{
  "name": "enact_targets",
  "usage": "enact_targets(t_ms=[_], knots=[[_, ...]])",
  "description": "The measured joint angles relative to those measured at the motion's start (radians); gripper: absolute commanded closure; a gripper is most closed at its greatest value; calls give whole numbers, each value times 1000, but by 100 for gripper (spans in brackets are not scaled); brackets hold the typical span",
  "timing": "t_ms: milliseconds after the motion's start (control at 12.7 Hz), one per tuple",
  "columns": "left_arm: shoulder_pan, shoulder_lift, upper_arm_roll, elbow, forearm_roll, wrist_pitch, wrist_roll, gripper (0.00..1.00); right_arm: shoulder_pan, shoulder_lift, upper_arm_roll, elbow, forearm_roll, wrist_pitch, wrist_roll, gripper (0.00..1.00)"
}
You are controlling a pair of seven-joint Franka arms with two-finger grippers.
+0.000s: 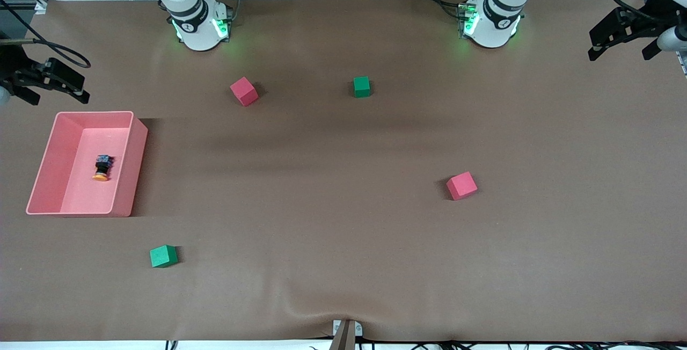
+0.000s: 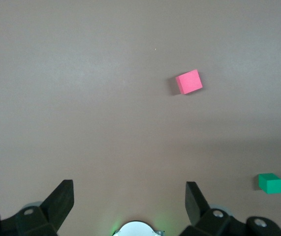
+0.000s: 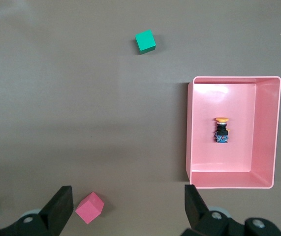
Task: Place and upright button with both arms
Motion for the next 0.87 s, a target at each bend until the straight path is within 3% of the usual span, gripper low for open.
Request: enact_targets(t_ms=[472, 866], knots=[[0, 0, -3, 7, 2, -10, 0, 0, -188, 176, -10, -6, -10, 35, -37, 0], [2, 0, 4, 11, 2, -12, 0, 0, -282, 324, -13, -113, -81, 272, -181, 0]])
